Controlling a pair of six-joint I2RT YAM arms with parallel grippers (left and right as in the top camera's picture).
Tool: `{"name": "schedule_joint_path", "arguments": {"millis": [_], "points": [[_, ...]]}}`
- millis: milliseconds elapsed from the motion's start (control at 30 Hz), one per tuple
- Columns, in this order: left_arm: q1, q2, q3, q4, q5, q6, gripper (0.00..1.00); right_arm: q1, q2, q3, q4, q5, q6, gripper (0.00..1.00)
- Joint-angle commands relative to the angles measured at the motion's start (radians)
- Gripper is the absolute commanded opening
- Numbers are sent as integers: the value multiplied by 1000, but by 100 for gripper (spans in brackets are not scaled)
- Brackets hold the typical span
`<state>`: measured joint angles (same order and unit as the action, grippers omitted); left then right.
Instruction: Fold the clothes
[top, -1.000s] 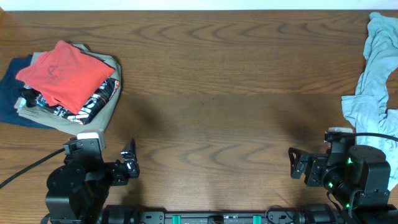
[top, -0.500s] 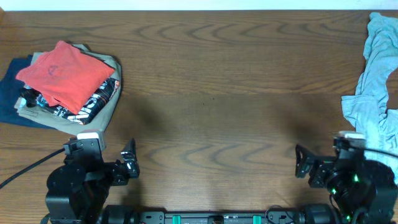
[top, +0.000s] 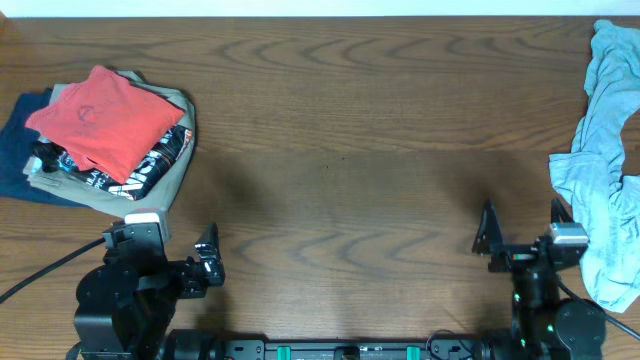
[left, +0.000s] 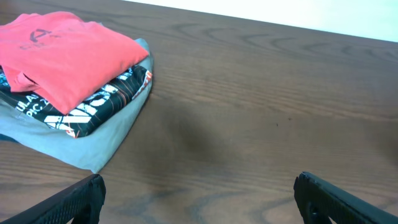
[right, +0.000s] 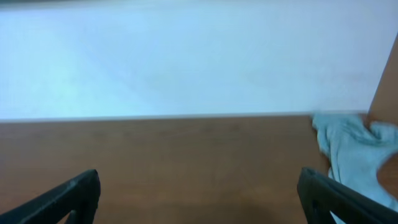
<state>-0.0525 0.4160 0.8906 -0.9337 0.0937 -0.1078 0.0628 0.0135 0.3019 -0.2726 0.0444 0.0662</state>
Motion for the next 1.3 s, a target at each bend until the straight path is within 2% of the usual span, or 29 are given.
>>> {"name": "schedule_joint_path", "arguments": {"millis": [0,267,433,1267], "points": [[1,-2,-2,3,-8,-9,98,-7,-8,-89,109,34,-23,99],[1,-2,-2,3,-8,-9,98,-7,-8,-298,380,24,-30,99],[1,-2,-2,3,-8,-9,98,-8,-9,-296,195,0,-27,99],[1,-2,-2,3,-8,-9,98,-7,-9,-297,200,-22,-41,99]]}}
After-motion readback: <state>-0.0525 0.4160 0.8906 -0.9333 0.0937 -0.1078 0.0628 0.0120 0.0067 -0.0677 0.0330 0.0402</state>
